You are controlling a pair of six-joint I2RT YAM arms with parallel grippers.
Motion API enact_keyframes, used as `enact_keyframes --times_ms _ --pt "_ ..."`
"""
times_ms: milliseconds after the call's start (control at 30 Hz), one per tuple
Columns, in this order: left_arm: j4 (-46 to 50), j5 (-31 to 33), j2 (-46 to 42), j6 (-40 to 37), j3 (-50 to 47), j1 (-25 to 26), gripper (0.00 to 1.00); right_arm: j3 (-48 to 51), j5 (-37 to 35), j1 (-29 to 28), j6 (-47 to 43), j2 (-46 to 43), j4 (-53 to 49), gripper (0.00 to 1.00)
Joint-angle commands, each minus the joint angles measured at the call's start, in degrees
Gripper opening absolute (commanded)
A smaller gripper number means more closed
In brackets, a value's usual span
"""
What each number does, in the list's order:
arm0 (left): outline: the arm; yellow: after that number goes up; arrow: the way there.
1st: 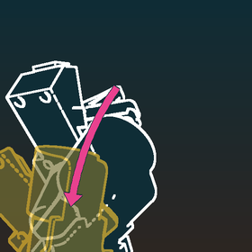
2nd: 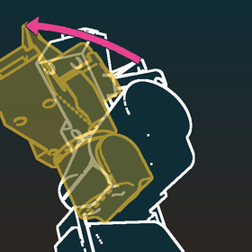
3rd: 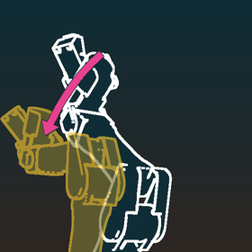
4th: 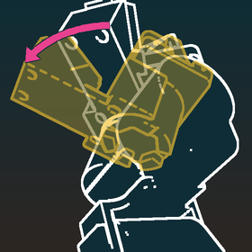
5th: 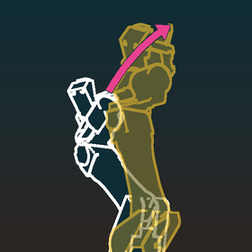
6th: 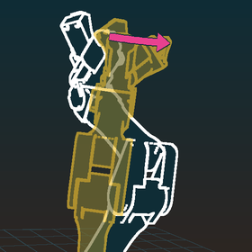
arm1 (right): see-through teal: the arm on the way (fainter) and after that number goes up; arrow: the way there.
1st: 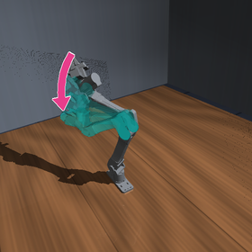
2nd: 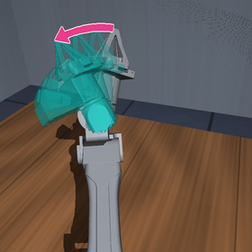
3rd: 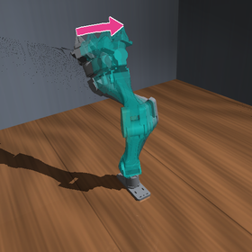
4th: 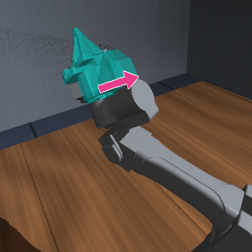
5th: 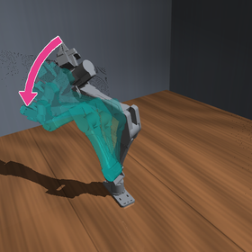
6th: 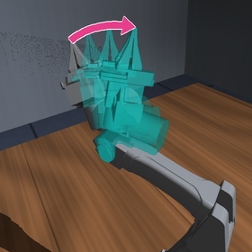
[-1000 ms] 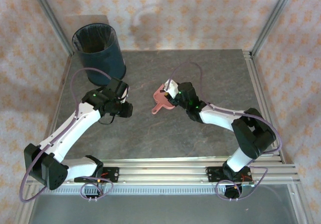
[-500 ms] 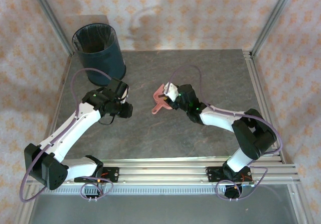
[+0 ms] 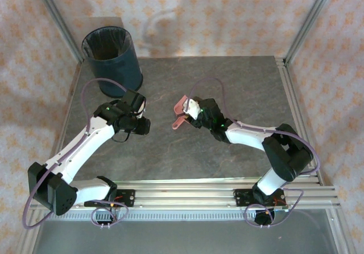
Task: Sweep away the paper scraps from the table
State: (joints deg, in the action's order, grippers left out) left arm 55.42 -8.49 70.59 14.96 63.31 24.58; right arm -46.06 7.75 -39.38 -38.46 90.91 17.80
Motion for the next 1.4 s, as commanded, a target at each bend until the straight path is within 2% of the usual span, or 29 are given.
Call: enact_keyframes --times_ms 0,300,733,967,1100,1367 --pt "0.15 2.12 -1.25 -0.74 -0.75 -0.6 0.4 1.69 0.94 -0.8 1.8 0.38 -5.48 0.55" --pt "0.48 2.42 -1.69 -0.95 -0.81 -0.6 0.4 1.84 0.58 -1.32 0.92 0.01 -6.58 0.59" --pt "0.97 2.43 -2.6 -1.54 -0.89 -0.63 0.41 0.65 1.7 -1.91 -3.18 -1.18 -14.26 0.6" --pt "1.18 2.34 -2.65 -1.91 -0.79 -0.61 0.41 -0.41 0.47 -2.53 -4.69 -1.66 -17.43 0.6" --pt "1.04 2.24 -2.74 -2.06 -0.97 -0.61 0.42 -1.36 -0.96 -2.55 -4.35 -1.62 -18.89 0.64" --pt "0.84 2.13 -2.85 -2.04 -1.12 -0.66 0.42 -1.08 -2.19 -2.55 -3.69 -1.97 -18.15 0.66"
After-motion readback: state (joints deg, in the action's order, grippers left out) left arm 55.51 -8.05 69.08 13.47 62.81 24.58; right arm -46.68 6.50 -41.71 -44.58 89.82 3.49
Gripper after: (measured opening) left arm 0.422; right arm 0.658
